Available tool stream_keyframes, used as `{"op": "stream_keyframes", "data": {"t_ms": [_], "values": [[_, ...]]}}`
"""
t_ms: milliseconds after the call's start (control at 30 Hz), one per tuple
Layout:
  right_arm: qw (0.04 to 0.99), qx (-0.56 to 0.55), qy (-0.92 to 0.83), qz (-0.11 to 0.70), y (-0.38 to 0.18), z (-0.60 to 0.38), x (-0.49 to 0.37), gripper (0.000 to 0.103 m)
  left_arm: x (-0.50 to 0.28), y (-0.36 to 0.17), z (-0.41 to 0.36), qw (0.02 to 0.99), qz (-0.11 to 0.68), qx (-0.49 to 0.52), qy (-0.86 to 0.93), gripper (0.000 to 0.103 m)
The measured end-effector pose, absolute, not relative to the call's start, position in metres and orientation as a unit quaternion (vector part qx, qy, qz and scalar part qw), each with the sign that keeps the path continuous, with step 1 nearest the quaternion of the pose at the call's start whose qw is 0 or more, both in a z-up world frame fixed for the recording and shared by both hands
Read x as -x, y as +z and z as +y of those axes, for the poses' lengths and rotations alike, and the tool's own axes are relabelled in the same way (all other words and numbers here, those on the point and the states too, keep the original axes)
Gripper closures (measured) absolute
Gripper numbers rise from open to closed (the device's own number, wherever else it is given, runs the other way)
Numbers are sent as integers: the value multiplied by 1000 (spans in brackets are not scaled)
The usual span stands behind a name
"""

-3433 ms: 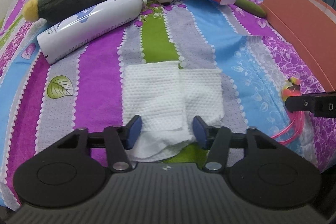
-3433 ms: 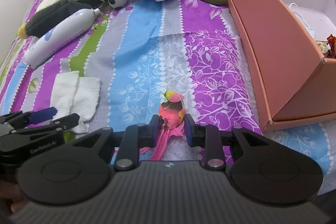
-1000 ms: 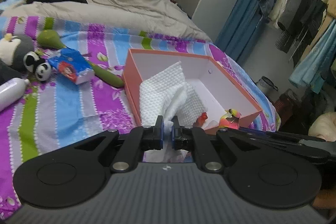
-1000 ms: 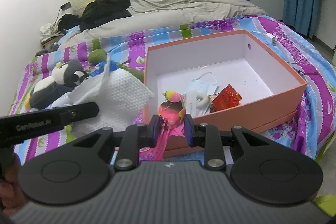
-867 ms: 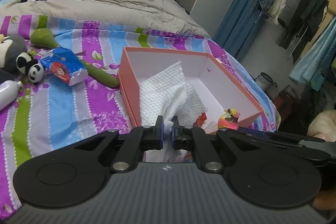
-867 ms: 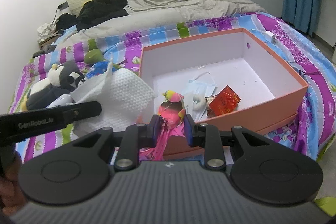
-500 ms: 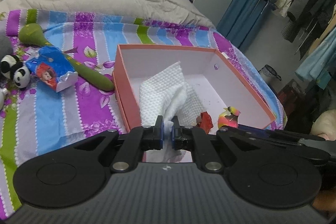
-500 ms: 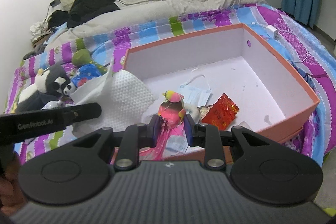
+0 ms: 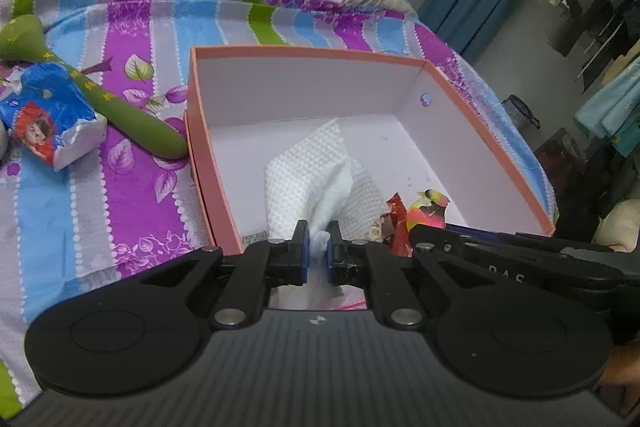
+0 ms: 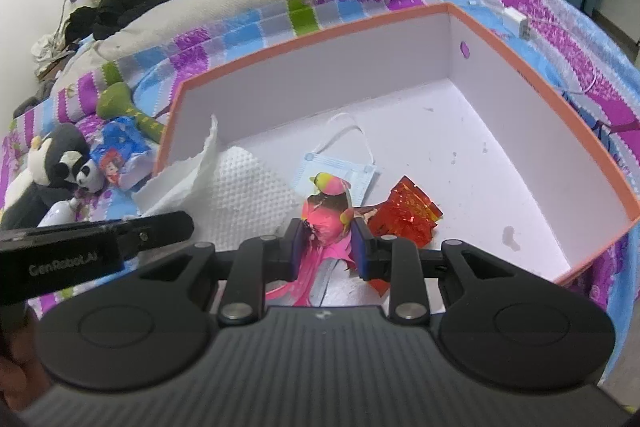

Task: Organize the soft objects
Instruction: 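Open the left gripper to drop the wipe while the right gripper drops the pink toy into the box, then withdraw both grippers from the box back toward the item pile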

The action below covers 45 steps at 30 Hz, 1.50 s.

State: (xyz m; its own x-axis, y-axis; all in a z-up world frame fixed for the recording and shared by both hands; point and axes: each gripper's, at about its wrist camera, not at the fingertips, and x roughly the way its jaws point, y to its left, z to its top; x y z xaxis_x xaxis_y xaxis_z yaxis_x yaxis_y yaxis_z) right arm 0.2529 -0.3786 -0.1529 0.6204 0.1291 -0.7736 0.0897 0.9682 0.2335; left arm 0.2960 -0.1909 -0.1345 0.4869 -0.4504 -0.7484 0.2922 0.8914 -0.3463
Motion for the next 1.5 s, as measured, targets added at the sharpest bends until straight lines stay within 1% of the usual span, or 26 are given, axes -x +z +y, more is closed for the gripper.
{"op": "stream_keyframes", "data": {"t_ms": [67,100,133,167,200,233,400,700,1167,1500], "values": [[889,-131,8,439,-158,-383,-259,72,-303,-140,-193,856,463,86,-214,94],[886,-135,6,444,-161,-385,-262,70,-305,-142,-195,855,466,84,-211,87],[884,-136,7,448,-163,-385,-265,65,-308,-144,-196,854,470,81,-207,69],[883,-133,12,449,-164,-385,-267,55,-311,-146,-197,852,475,81,-204,59],[885,-129,12,448,-165,-385,-268,49,-312,-148,-196,852,477,83,-201,55],[887,-123,8,445,-165,-385,-267,42,-312,-148,-196,851,474,90,-209,52],[890,-123,4,438,-163,-387,-265,40,-307,-139,-205,867,454,47,-199,52],[898,-128,3,421,-146,-386,-246,40,-288,-113,-198,878,427,60,-207,52],[916,-121,23,382,-103,-359,-186,40,-205,-59,-154,905,367,78,-199,52],[924,-121,43,359,-82,-329,-144,40,-148,-37,-116,916,342,92,-189,52]]}}
